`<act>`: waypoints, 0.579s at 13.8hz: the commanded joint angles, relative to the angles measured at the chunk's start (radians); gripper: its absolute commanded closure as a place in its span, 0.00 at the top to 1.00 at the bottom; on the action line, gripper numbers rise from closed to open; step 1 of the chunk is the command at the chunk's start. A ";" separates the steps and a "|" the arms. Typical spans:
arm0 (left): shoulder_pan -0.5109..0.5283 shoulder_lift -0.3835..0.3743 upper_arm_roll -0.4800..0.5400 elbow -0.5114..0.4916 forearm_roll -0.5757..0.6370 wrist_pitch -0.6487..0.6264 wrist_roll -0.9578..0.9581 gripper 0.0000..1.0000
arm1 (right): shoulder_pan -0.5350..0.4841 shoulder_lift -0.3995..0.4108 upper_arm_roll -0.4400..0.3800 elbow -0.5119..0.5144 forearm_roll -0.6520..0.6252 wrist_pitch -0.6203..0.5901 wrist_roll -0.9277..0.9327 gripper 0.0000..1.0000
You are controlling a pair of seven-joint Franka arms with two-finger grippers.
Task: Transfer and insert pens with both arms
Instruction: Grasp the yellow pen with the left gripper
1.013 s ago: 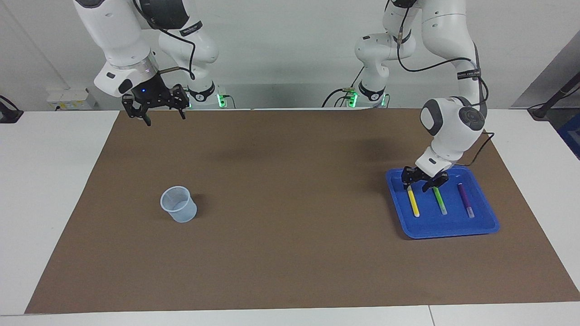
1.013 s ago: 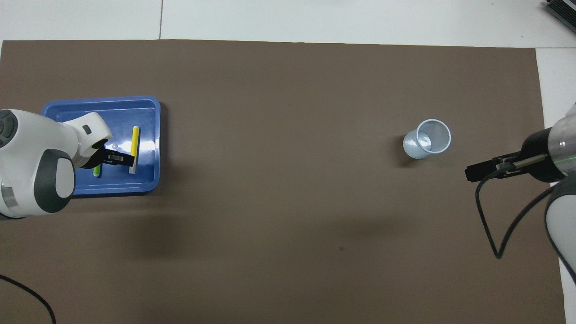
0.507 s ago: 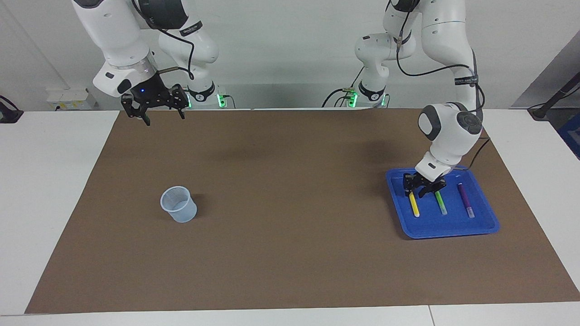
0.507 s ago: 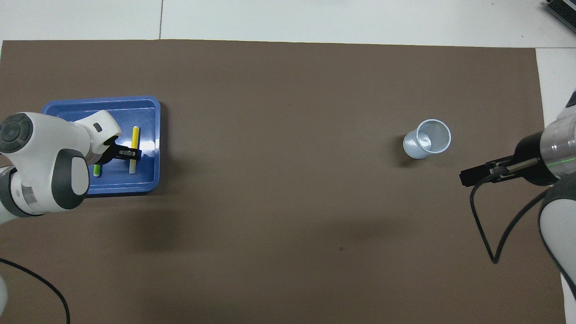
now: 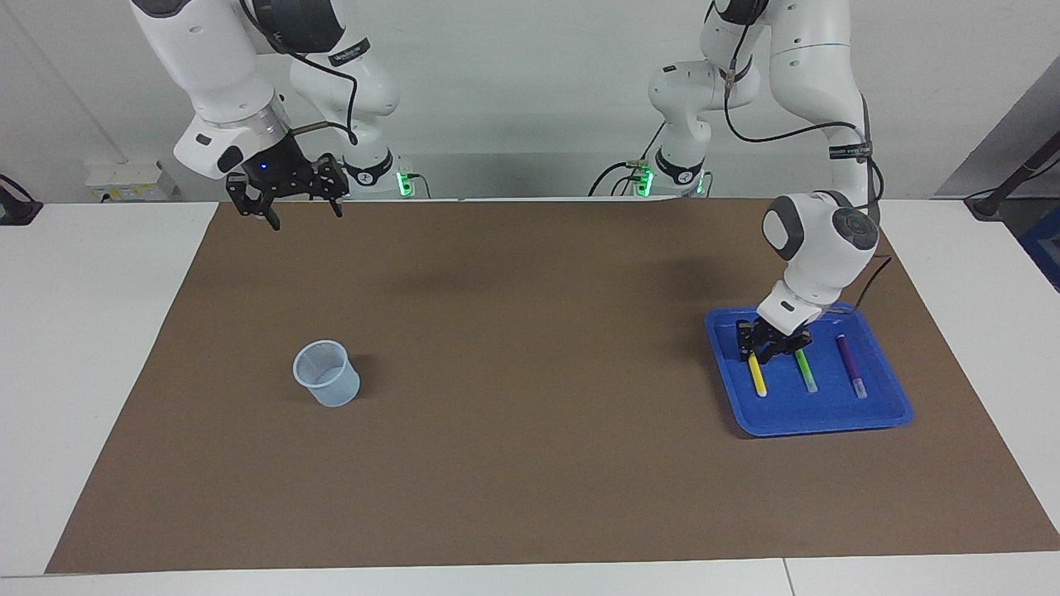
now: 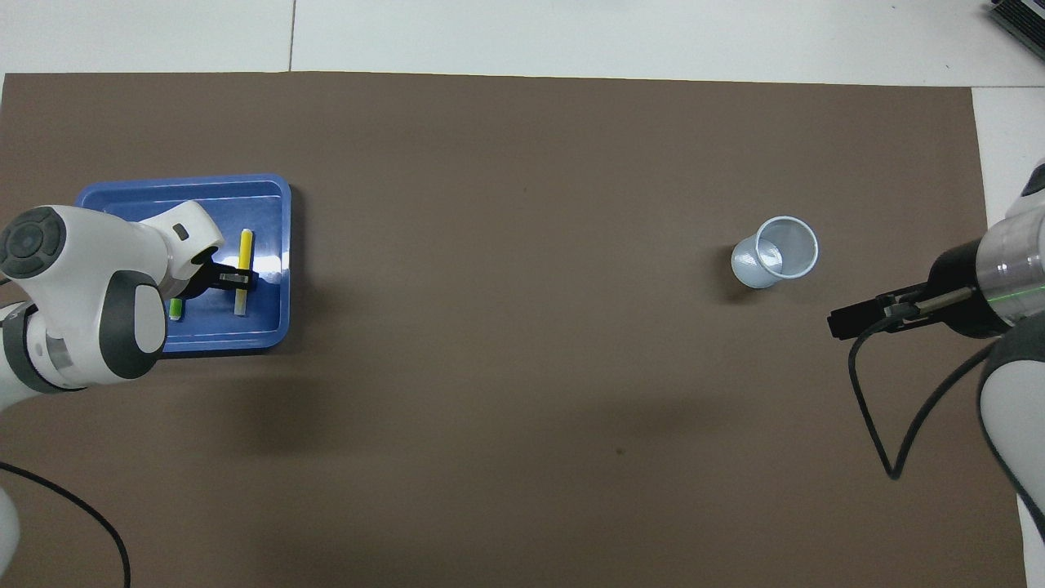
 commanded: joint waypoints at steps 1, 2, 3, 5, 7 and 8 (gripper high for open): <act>-0.012 0.003 0.007 -0.004 -0.013 0.013 -0.006 0.00 | -0.004 -0.026 0.000 -0.028 0.024 0.032 -0.018 1.00; -0.012 0.003 0.007 -0.002 -0.013 0.012 -0.006 0.00 | -0.002 -0.024 0.000 -0.028 0.041 0.034 -0.020 1.00; -0.012 0.003 0.007 -0.001 -0.013 0.009 -0.006 0.00 | -0.004 -0.024 0.000 -0.028 0.053 0.034 -0.020 1.00; -0.011 0.001 0.007 0.010 -0.013 -0.013 -0.005 0.00 | -0.002 -0.023 0.000 -0.026 0.058 0.032 -0.020 1.00; -0.006 -0.002 0.007 0.039 -0.013 -0.049 -0.002 0.00 | -0.002 -0.021 0.000 -0.026 0.108 0.038 -0.012 1.00; -0.008 -0.003 0.007 0.061 -0.013 -0.075 0.004 0.00 | -0.008 -0.018 -0.001 -0.026 0.154 0.050 0.003 1.00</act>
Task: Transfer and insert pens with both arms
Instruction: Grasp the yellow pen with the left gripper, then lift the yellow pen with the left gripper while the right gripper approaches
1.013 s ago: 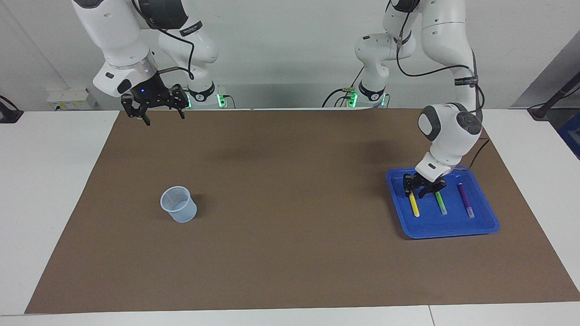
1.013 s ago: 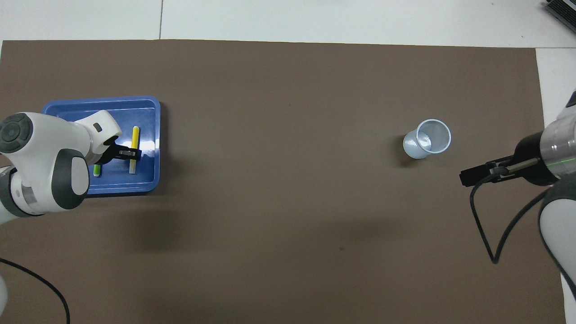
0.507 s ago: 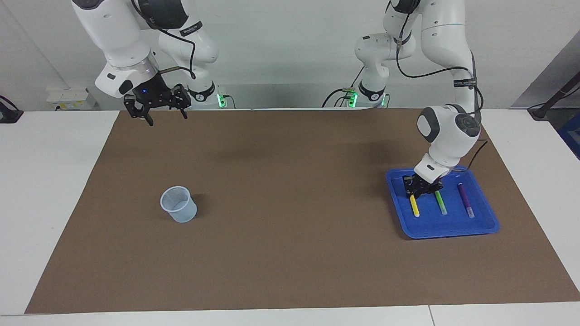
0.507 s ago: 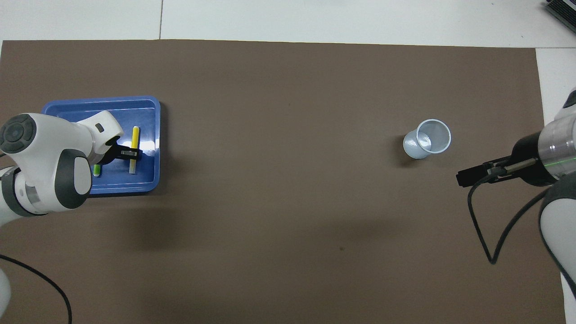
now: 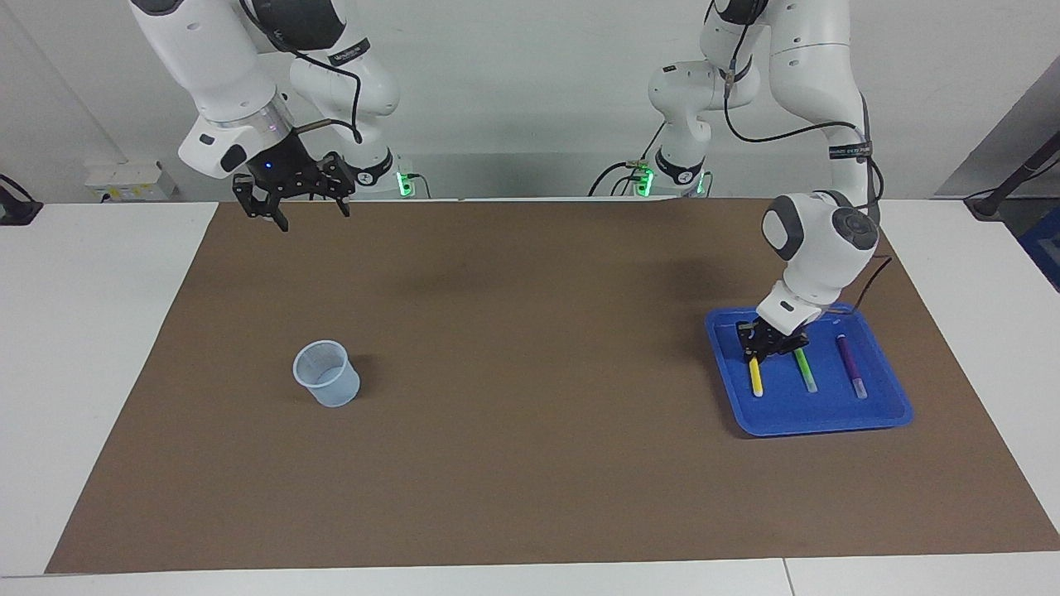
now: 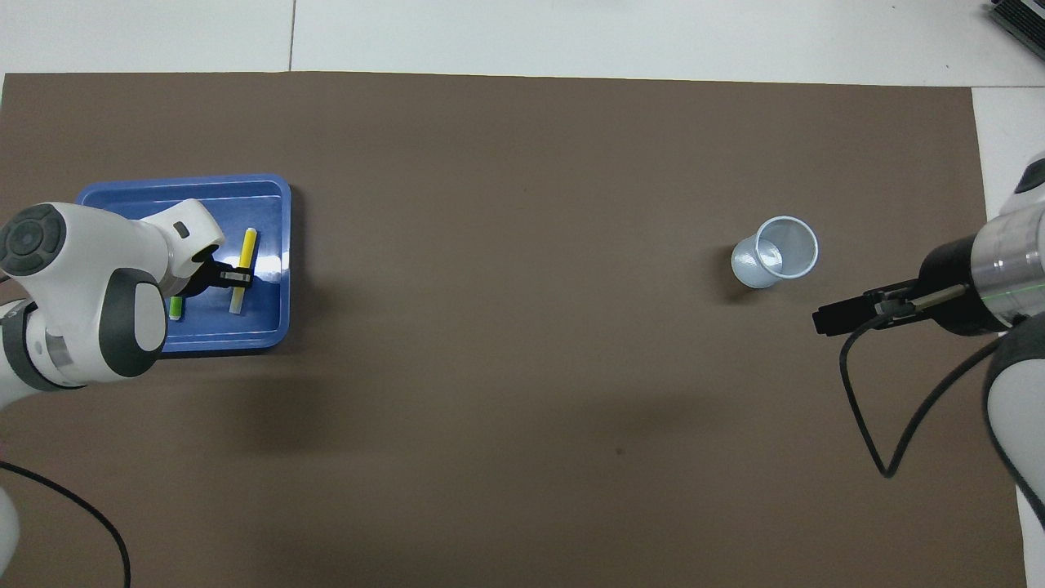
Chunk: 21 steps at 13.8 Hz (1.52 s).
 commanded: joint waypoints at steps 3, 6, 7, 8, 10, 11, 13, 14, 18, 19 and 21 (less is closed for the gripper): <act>-0.009 -0.004 0.007 0.117 -0.013 -0.151 0.006 0.00 | 0.002 -0.009 0.000 -0.027 0.087 0.077 0.076 1.00; -0.006 -0.009 0.007 0.137 -0.013 -0.168 0.012 0.00 | 0.034 0.011 0.002 -0.033 0.161 0.122 0.160 1.00; -0.009 -0.010 0.007 0.140 -0.011 -0.171 0.030 0.00 | 0.038 0.018 0.002 -0.041 0.193 0.140 0.206 1.00; -0.010 -0.009 0.004 0.149 -0.011 -0.174 0.078 0.00 | 0.054 0.020 0.002 -0.061 0.234 0.163 0.239 1.00; -0.010 -0.007 -0.007 0.154 -0.014 -0.177 0.153 0.00 | 0.075 0.035 0.002 -0.093 0.293 0.218 0.253 1.00; -0.010 -0.007 -0.011 0.154 -0.025 -0.177 0.182 0.00 | 0.094 0.052 0.002 -0.096 0.305 0.244 0.253 1.00; -0.015 -0.009 -0.024 0.154 -0.106 -0.171 0.272 0.00 | 0.132 0.084 0.002 -0.098 0.307 0.298 0.277 1.00; -0.016 -0.007 -0.027 0.154 -0.143 -0.168 0.332 0.00 | 0.158 0.092 0.002 -0.104 0.307 0.330 0.299 1.00; -0.059 -0.030 -0.037 0.157 -0.255 -0.169 0.480 0.00 | 0.251 0.127 0.002 -0.150 0.307 0.499 0.389 1.00; -0.062 -0.030 -0.053 0.158 -0.263 -0.168 0.509 0.00 | 0.271 0.138 0.002 -0.162 0.307 0.554 0.417 1.00; -0.064 -0.030 -0.083 0.172 -0.299 -0.163 0.558 0.00 | 0.308 0.167 0.000 -0.173 0.307 0.635 0.448 1.00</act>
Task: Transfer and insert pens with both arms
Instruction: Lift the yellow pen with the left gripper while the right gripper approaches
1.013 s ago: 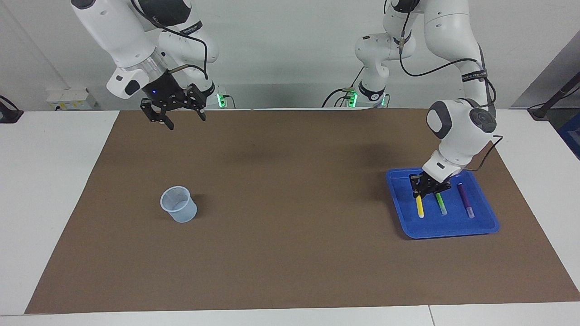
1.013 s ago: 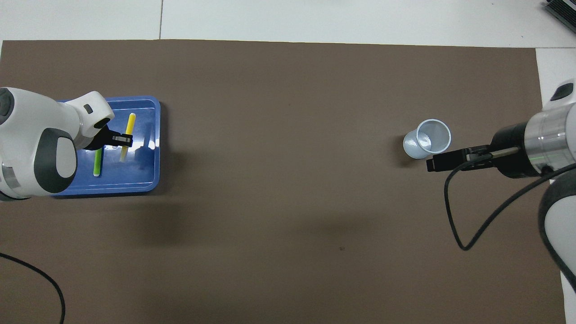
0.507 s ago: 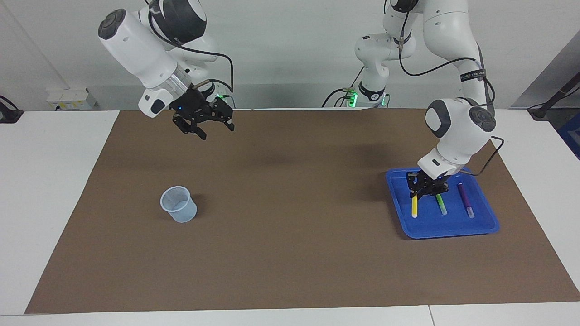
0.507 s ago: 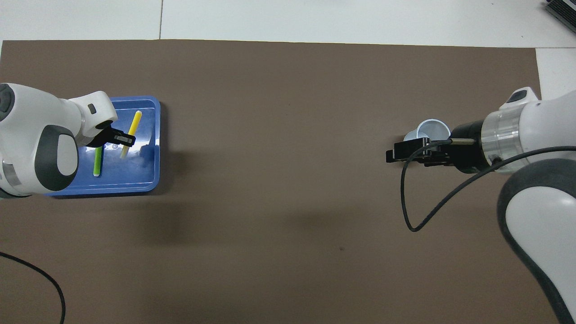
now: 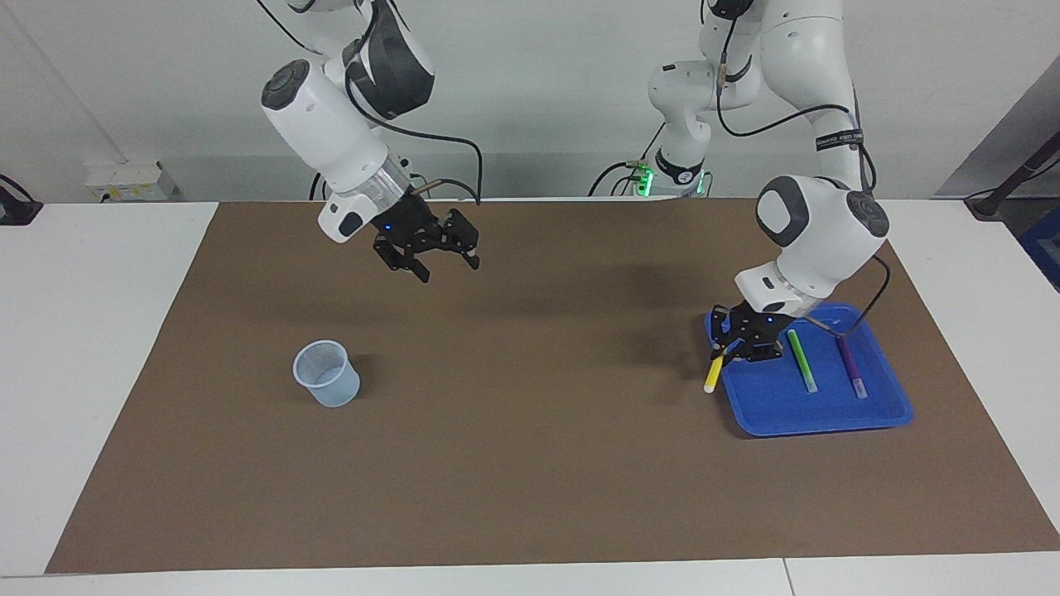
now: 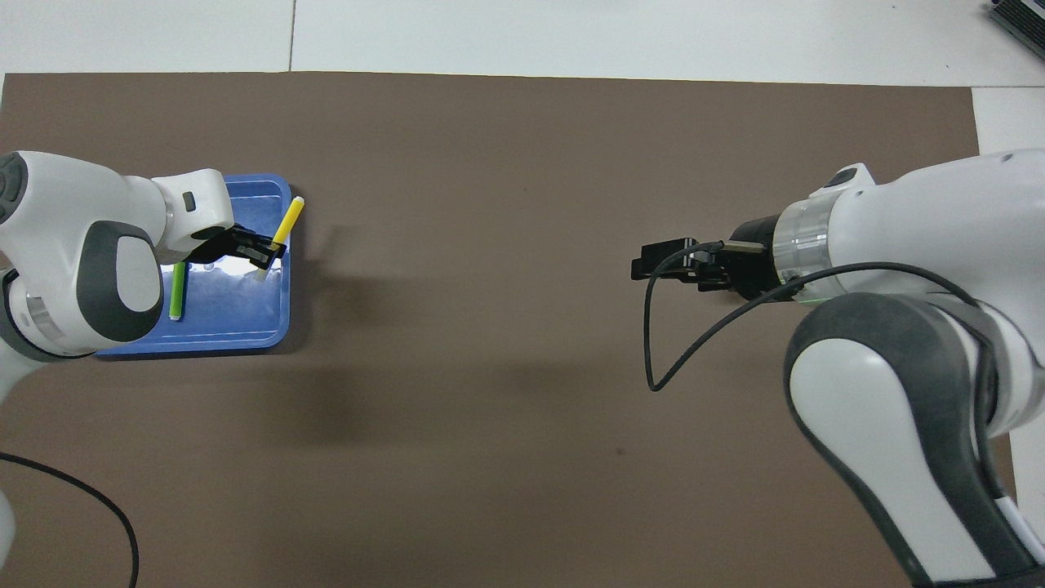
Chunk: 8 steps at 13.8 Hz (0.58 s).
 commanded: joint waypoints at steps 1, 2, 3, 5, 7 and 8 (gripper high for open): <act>-0.009 -0.014 -0.032 0.008 -0.062 -0.001 0.086 0.00 | 0.040 0.037 -0.002 -0.022 0.025 0.112 0.046 1.00; -0.011 -0.014 -0.047 0.008 -0.079 0.011 0.099 0.00 | 0.060 0.062 -0.002 -0.022 0.025 0.158 0.076 1.00; -0.012 -0.014 -0.061 0.005 -0.088 0.020 0.107 0.00 | 0.083 0.087 -0.002 -0.022 0.025 0.207 0.099 1.00; -0.037 -0.014 -0.069 0.000 -0.109 0.038 0.109 0.00 | 0.109 0.130 -0.002 -0.016 0.025 0.264 0.107 1.00; -0.063 -0.014 -0.069 -0.003 -0.198 0.040 0.107 0.00 | 0.130 0.160 -0.002 -0.011 0.025 0.316 0.110 1.00; -0.080 -0.015 -0.069 -0.007 -0.230 0.045 0.107 0.00 | 0.149 0.176 -0.002 -0.008 0.025 0.343 0.119 1.00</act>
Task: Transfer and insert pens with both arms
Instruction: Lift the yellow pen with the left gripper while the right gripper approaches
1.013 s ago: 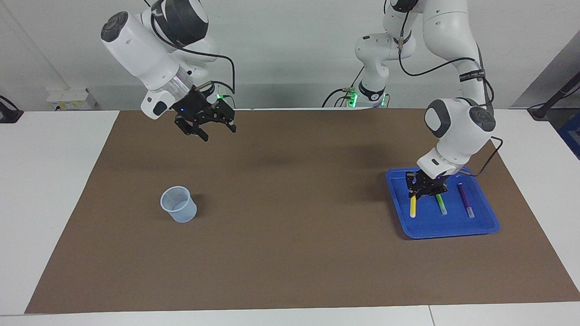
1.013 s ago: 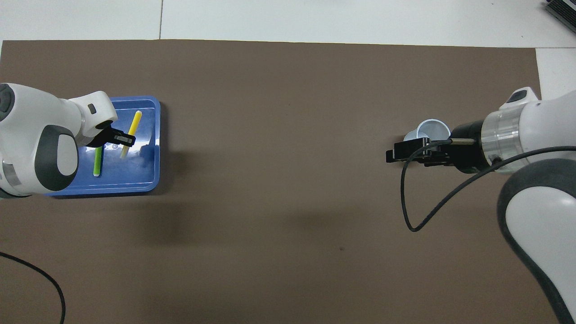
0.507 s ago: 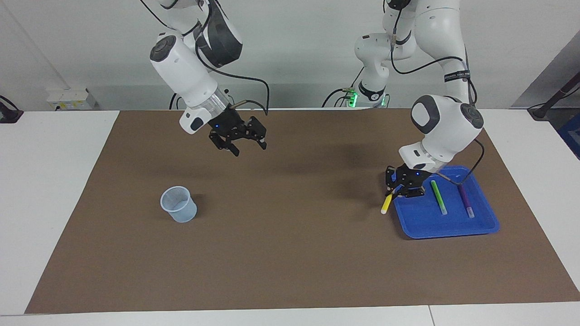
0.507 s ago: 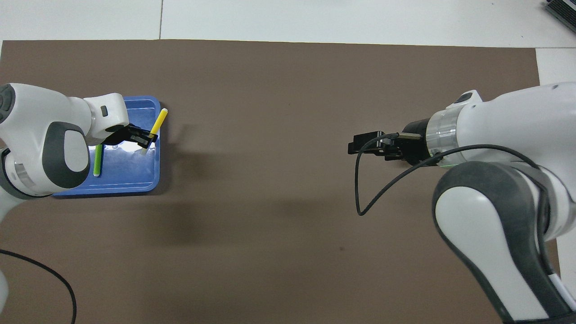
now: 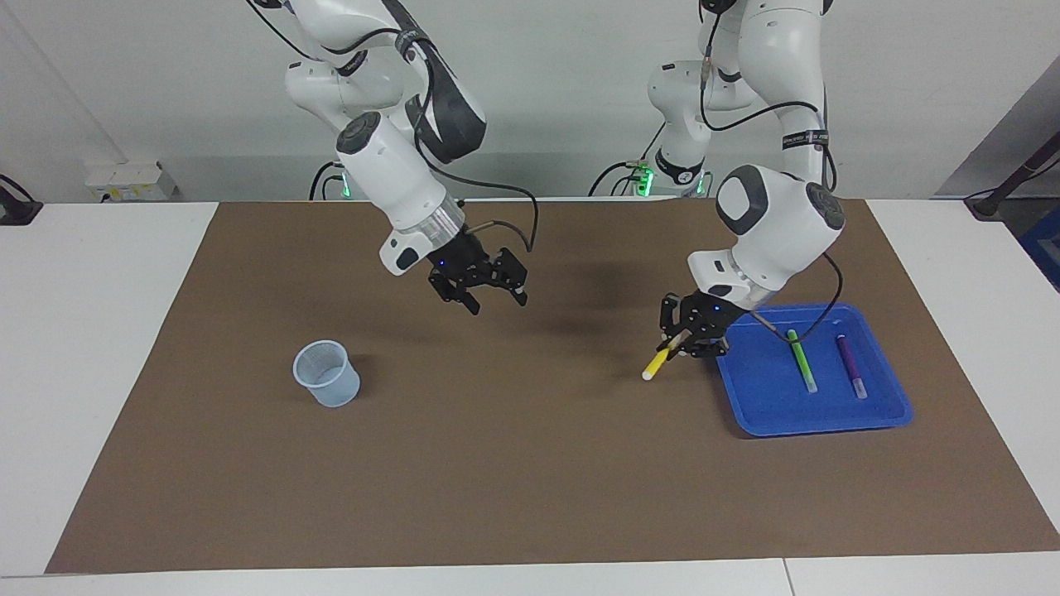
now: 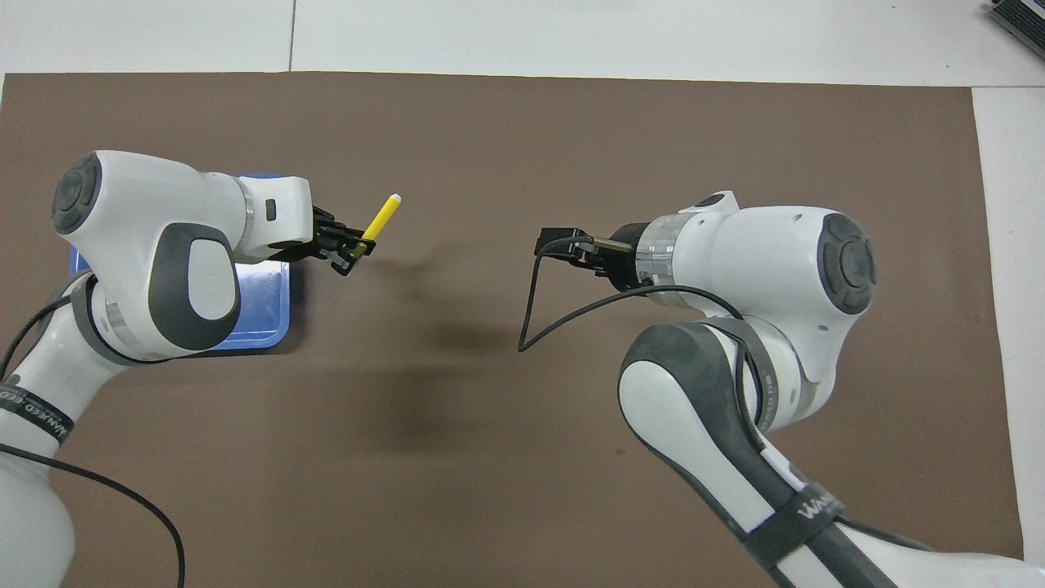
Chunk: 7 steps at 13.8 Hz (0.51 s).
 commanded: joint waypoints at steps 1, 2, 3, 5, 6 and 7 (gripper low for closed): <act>-0.056 -0.015 0.009 -0.021 -0.076 0.035 0.023 0.00 | 0.040 0.038 -0.003 0.014 0.024 0.077 0.029 1.00; -0.077 -0.016 0.009 -0.025 -0.081 0.049 0.023 0.00 | 0.049 0.049 -0.003 0.021 0.024 0.103 0.041 1.00; -0.099 -0.019 0.009 -0.042 -0.087 0.076 0.021 0.00 | 0.060 0.064 -0.003 0.034 0.024 0.112 0.045 1.00; -0.122 -0.028 0.009 -0.073 -0.115 0.119 0.020 0.00 | 0.068 0.072 -0.003 0.050 0.023 0.114 0.044 1.00; -0.135 -0.032 0.009 -0.084 -0.141 0.127 0.020 0.00 | 0.068 0.075 -0.003 0.056 0.020 0.115 0.044 1.00; -0.149 -0.036 0.009 -0.088 -0.171 0.125 0.020 0.00 | 0.068 0.077 -0.003 0.060 0.018 0.115 0.044 0.95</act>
